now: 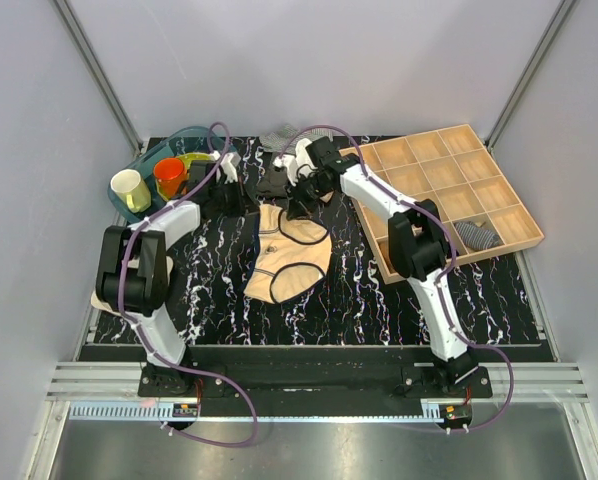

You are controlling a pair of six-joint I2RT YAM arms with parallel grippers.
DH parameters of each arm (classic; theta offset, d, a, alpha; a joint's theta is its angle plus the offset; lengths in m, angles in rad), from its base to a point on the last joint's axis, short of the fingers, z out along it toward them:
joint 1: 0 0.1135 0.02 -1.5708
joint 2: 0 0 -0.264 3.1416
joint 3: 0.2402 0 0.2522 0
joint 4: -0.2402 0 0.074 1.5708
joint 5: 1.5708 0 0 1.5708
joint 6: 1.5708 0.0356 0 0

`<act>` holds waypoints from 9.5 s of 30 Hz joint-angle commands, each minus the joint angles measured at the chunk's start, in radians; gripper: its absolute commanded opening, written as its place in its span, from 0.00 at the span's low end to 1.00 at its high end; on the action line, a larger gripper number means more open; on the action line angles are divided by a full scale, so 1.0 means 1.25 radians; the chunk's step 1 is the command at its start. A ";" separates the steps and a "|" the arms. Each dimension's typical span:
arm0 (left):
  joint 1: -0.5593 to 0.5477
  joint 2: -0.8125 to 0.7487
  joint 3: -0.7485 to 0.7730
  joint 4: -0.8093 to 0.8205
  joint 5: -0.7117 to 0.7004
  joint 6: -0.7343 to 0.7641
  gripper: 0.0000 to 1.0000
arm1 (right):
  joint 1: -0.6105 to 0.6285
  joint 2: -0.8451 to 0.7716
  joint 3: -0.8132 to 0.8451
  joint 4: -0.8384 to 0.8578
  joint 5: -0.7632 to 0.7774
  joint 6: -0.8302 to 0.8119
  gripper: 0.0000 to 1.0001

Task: Roll the underwear
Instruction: Fold the underwear at the center of the board, then move the underwear to the center of the board, then fold the underwear at the center of the board.

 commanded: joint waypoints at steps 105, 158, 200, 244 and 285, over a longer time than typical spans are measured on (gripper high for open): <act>-0.246 -0.492 -0.370 -0.190 0.050 -0.202 0.20 | 0.127 -0.386 -0.478 -0.300 -0.161 -0.291 0.50; -0.156 -0.457 -0.307 -0.428 -0.076 -0.040 0.25 | 0.102 -0.352 -0.475 -0.272 -0.042 -0.229 0.34; -0.134 -0.052 0.036 -0.216 -0.133 -0.067 0.29 | -0.029 -0.094 -0.134 -0.151 0.303 -0.292 0.40; -0.038 -0.899 -0.368 -0.175 -0.312 0.240 0.99 | 0.238 -0.261 -0.564 0.207 0.244 -0.428 0.75; -0.398 -0.918 -0.524 -0.033 -0.003 0.506 0.85 | 0.137 -0.451 -0.688 0.029 -0.175 -0.462 0.67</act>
